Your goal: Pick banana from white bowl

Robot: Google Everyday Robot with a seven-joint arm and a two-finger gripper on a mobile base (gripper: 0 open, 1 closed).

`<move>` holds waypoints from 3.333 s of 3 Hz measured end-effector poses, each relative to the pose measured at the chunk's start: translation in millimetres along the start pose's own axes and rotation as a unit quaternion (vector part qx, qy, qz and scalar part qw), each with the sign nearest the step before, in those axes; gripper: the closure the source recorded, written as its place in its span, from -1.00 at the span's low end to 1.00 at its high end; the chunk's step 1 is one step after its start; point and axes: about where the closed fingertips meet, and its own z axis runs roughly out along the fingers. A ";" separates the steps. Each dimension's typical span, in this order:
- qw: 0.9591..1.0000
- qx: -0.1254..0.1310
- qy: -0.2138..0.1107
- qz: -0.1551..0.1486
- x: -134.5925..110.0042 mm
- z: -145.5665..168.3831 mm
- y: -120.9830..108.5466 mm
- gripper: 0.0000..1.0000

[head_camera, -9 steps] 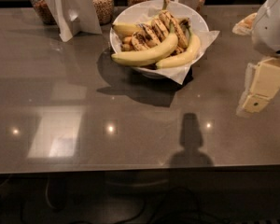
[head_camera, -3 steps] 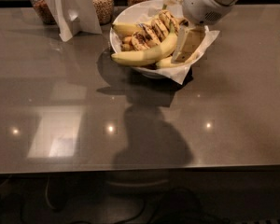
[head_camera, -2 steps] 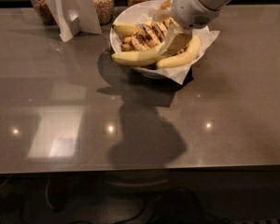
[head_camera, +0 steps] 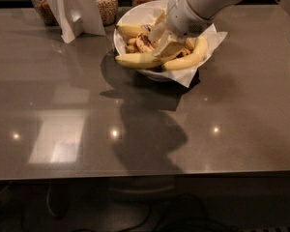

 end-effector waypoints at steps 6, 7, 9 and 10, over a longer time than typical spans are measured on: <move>0.999 -0.032 -0.001 -0.011 1.0 43.2 4.5 -0.16; 0.999 -0.033 0.004 -0.011 4.2 46.9 3.7 -0.10; 0.999 -0.038 0.007 -0.012 6.3 50.3 4.1 0.45; 0.999 -0.043 0.010 -0.018 4.9 48.7 5.9 0.92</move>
Offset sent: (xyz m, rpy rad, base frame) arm -0.0046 0.0253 -0.0088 0.0340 0.0539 0.0731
